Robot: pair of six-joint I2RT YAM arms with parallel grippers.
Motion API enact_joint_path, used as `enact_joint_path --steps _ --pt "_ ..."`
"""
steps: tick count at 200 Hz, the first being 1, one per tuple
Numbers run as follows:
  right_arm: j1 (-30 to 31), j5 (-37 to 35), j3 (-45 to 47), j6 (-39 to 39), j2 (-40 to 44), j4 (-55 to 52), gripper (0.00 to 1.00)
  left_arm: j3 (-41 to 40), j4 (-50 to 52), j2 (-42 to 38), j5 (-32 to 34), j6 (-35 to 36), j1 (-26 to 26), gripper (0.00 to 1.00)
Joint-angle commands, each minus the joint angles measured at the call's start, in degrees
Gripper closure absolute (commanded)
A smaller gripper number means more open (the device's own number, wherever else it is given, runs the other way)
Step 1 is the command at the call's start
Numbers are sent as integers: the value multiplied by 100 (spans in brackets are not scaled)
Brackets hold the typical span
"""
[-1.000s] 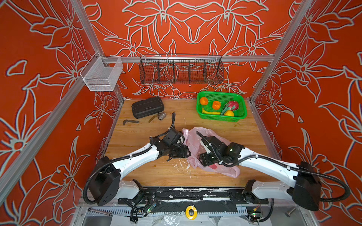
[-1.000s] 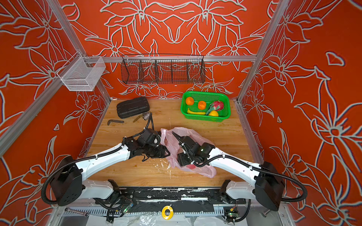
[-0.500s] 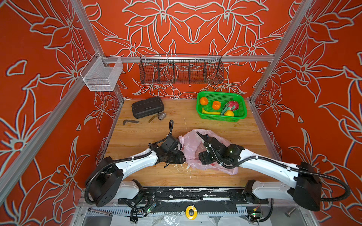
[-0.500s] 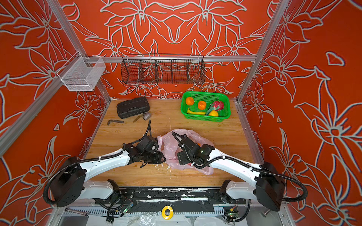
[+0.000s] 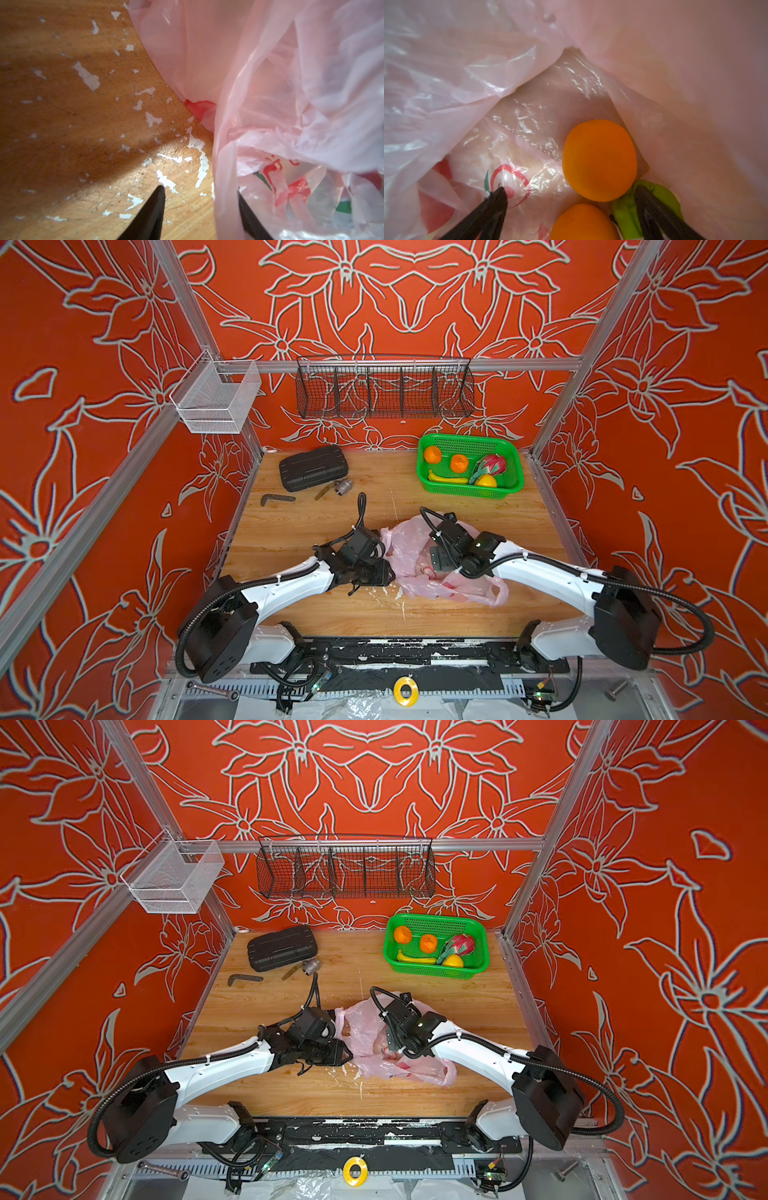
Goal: Untie the knot of the plastic bag and take out the fruit
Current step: Pick up the fruit from the plastic bag.
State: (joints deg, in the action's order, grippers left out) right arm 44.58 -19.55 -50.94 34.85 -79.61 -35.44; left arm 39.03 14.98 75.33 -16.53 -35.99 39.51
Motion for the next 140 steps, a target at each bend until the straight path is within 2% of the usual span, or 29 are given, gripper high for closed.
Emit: enact_joint_path --steps 1,83,127,140 --pt "-149 -159 -71 118 -155 83 3 97 -101 -9 24 54 40 51" --pt "-501 56 343 -293 -692 1117 3 93 -136 -53 19 161 41 51" --pt "-549 676 515 -283 -767 1407 11 75 -163 -280 67 184 48 50" --pt "-548 869 594 -228 -668 1515 14 87 -130 -428 97 222 57 47"
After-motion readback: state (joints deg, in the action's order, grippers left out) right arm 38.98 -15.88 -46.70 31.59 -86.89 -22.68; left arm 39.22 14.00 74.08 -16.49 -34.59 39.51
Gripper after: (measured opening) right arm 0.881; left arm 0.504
